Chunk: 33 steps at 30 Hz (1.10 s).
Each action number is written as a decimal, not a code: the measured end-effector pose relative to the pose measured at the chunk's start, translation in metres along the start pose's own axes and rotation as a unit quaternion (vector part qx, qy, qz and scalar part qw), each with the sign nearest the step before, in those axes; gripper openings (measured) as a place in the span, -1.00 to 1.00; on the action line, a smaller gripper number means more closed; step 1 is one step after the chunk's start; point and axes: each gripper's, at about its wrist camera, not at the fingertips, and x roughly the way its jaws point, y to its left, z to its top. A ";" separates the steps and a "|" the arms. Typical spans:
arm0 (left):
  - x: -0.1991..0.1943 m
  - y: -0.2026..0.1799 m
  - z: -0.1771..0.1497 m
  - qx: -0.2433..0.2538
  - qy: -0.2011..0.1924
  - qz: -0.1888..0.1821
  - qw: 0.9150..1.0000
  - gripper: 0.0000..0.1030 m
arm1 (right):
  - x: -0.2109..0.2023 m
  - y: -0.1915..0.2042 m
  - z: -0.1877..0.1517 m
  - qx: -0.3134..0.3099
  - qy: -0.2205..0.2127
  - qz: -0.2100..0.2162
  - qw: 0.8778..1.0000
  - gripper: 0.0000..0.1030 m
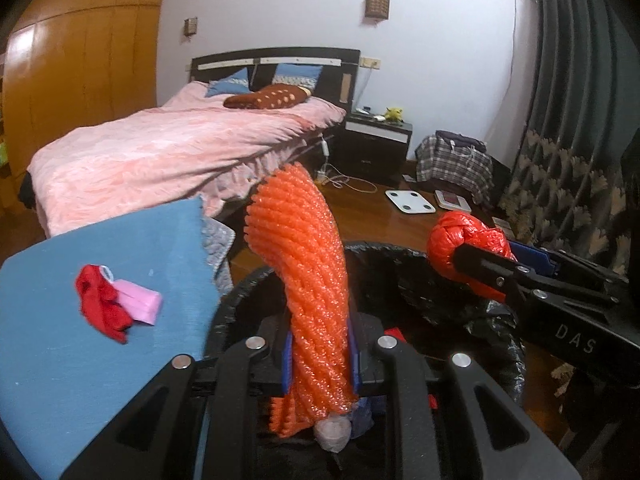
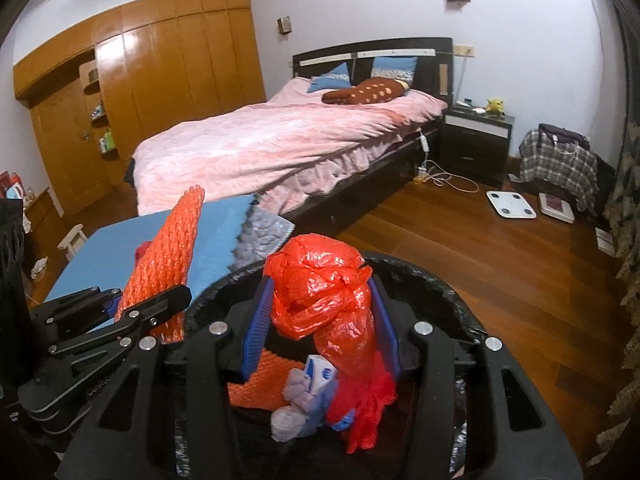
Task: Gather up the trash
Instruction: 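Carry mesh and red bag over the bin and open both tools to drop them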
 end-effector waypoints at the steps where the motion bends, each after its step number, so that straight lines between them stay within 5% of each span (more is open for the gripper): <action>1: 0.003 -0.001 -0.001 0.001 0.002 -0.001 1.000 -0.61 | 0.003 -0.004 -0.002 0.003 0.003 -0.004 1.000 -0.11; 16: 0.040 -0.004 -0.011 0.001 0.044 -0.020 0.999 -0.52 | 0.027 -0.024 -0.018 0.012 0.032 -0.028 0.999 -0.01; 23: 0.038 0.006 -0.015 -0.007 0.049 -0.020 0.999 0.13 | 0.029 -0.028 -0.019 0.014 0.028 -0.040 0.999 0.45; 27: 0.031 0.012 -0.016 -0.014 0.045 -0.016 0.999 0.33 | 0.024 -0.028 -0.016 0.014 0.018 -0.051 0.998 0.75; 33: 0.013 0.032 -0.016 -0.029 0.029 -0.004 0.999 0.65 | 0.017 -0.023 -0.011 0.014 0.007 -0.048 0.999 0.85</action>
